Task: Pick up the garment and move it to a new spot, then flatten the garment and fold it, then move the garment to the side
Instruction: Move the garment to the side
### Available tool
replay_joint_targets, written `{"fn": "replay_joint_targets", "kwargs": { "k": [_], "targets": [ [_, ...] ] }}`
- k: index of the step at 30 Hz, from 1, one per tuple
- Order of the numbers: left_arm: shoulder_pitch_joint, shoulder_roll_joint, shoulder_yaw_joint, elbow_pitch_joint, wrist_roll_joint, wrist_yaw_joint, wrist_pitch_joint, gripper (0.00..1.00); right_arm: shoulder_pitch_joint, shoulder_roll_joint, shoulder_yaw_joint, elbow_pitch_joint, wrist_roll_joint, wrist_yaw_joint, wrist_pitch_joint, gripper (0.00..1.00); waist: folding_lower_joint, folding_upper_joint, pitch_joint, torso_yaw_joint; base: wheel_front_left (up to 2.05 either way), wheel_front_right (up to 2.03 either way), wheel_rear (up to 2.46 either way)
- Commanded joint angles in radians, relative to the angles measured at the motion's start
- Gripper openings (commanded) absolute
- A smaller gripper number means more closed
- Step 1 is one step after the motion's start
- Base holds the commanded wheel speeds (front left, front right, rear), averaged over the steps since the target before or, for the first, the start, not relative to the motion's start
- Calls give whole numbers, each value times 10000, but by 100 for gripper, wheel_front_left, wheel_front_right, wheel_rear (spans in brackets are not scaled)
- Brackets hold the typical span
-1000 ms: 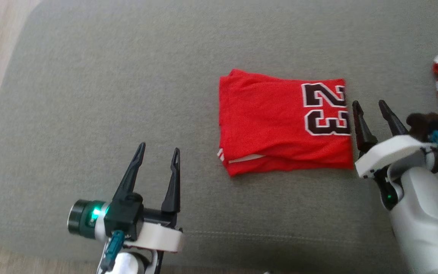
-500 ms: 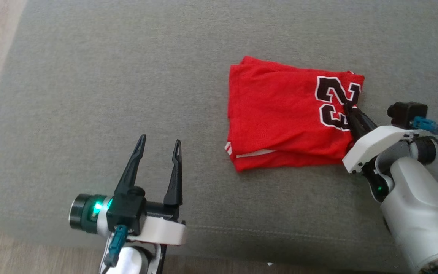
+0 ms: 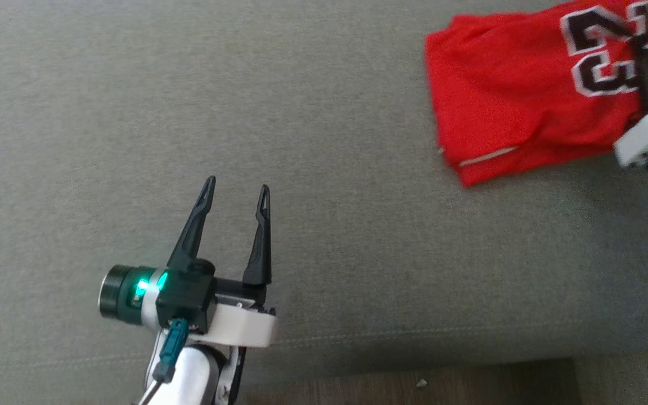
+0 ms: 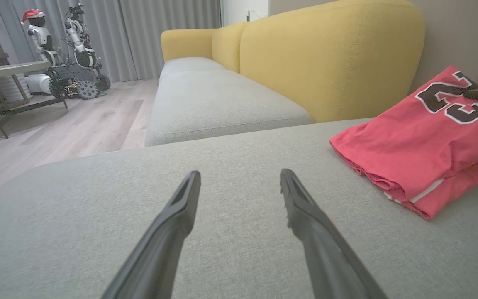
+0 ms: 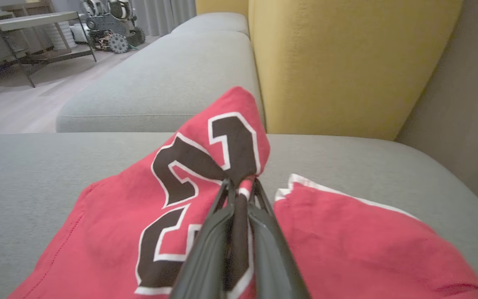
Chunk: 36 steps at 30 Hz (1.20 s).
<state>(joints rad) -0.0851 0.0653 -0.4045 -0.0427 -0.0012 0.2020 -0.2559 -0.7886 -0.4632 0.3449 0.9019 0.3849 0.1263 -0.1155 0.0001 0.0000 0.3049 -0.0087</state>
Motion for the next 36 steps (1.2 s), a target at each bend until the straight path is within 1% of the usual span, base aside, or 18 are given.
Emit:
{"fn": "replay_joint_targets", "kwargs": {
  "k": [1,4,10,16,19,20,21,22,24,27,29,32,33,34,36],
  "targets": [
    [-314,89,269,-392,82,29,-59,100,-205,-274,-65,-407,-104,44,19,0,-1,0,211,-243,0,0,0],
    [-416,109,202,-405,78,19,-59,100,-341,-694,-496,-745,-217,44,299,0,-1,0,379,-446,0,0,0],
    [-646,170,83,-420,102,19,-59,100,-414,-1311,-1467,-1280,-538,44,911,0,-1,0,728,-681,0,0,0],
    [-888,274,4,-456,129,57,-59,100,-455,-1560,-2609,-1590,-1377,44,1458,0,-1,0,1093,-737,0,0,0],
    [-1043,358,-38,-454,116,58,-59,100,-378,-1541,-3531,-1770,-2221,44,1777,0,-1,0,1281,-678,0,0,0],
    [-1076,375,-48,-445,106,56,-59,100,-329,-1509,-3811,-1811,-2518,44,1870,24,-1,0,1305,-657,0,0,0],
    [-1101,391,-52,-435,96,60,-59,100,-281,-1461,-4138,-1884,-2866,44,1918,93,-1,0,1323,-638,0,0,0],
    [-1124,405,-54,-423,84,65,-59,100,-231,-1384,-4477,-2042,-3275,44,1854,100,-1,0,1334,-614,0,0,0],
    [-1161,423,-49,-381,58,84,-59,100,-93,-1097,-5065,-2464,-4146,44,1621,100,-1,0,1291,-557,0,0,0],
    [-1150,425,-50,-258,4,113,-59,100,281,-256,-5589,-3143,-5086,44,1344,100,-1,0,1045,-460,0,0,0],
    [-1095,404,-43,-201,-48,153,-59,100,642,346,-5647,-3484,-5456,44,1193,100,-1,0,787,-388,0,0,0],
    [-920,351,-7,-120,-166,216,-59,100,1320,1298,-5300,-3779,-5408,44,969,100,-1,0,313,-275,0,0,0],
    [-845,330,19,-89,-221,232,-59,100,1583,1538,-4998,-3858,-5334,44,867,100,-1,0,151,-243,0,0,0],
    [-845,330,19,-89,-221,232,-59,100,1583,1538,-4998,-3858,-5334,44,867,100,-1,0,151,-243,0,0,0],
    [-695,268,111,-36,-386,254,-59,100,2066,2002,-4517,-3993,-4932,44,609,100,-1,0,-139,-171,0,0,0]
  ]
}}
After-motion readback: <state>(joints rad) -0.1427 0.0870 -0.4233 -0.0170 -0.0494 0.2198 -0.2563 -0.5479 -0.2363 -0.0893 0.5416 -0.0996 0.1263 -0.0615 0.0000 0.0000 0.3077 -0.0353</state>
